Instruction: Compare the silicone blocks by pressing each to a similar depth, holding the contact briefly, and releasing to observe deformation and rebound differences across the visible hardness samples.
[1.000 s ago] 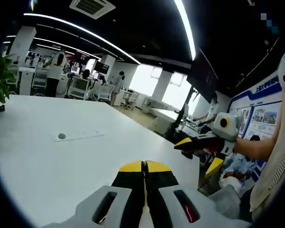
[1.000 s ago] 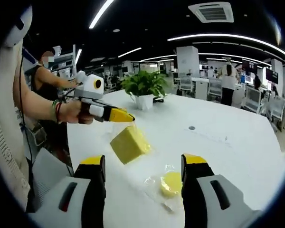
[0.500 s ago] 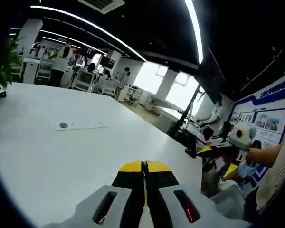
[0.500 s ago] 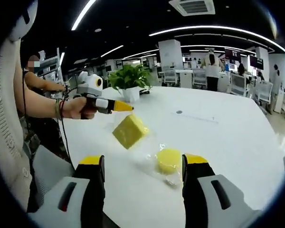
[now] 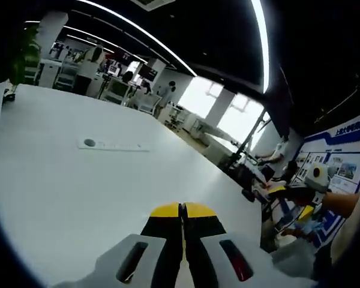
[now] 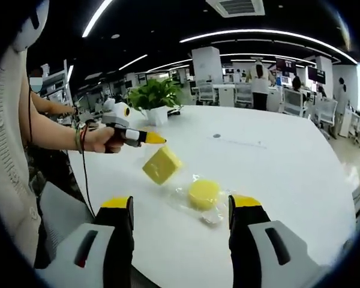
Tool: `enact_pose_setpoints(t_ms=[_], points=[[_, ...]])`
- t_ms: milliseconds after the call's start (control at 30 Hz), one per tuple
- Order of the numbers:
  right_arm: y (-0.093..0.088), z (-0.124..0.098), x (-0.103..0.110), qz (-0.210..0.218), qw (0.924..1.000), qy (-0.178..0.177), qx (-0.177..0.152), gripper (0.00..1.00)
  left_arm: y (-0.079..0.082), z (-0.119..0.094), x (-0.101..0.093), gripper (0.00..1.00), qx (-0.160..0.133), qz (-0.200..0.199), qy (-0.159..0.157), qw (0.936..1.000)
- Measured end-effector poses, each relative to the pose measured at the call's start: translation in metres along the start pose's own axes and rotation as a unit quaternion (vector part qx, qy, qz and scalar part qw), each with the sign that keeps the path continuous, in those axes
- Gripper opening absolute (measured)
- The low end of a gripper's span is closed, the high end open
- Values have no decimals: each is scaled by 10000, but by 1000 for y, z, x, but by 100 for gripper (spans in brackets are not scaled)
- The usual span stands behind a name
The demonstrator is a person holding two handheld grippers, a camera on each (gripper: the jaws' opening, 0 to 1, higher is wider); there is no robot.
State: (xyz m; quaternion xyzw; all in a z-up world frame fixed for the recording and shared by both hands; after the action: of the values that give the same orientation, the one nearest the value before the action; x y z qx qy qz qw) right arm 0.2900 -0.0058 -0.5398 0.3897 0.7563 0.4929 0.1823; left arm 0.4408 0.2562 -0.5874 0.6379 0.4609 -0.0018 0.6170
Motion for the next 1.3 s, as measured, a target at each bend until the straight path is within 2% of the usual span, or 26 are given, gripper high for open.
enact_pose_setpoints(t_ms=[300,633,933,1300], points=[[-3,-3,0,59,9999,-79,69,59,1,1,30,0,-210,-310,334,9987],[-6,-4,0,84,9996,-225,126,59,-7,-5,72,0,-447,-855,846,9917],[-10,-4,1,146,9993,-283,188,58,-21,-8,104,0,-318,-962,1288,9865],[-12,-5,0,185,9990,-349,213,57,-33,-9,119,0,-89,-972,1531,9834]])
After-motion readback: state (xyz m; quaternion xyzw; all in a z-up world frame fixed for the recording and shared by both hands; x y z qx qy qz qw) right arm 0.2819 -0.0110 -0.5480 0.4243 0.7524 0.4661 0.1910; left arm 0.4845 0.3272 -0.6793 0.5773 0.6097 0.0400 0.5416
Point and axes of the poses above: the point that each gripper's makers call its tool centre point, and the gripper's own axes: z roughly forward along the fingers, x roughly to its left, y roughly out of its top, the point moved 7 cm from there along -z, roughly backward along the fingers, and after that the axes turned 2 degrees about -z, right-handed, at the moved point
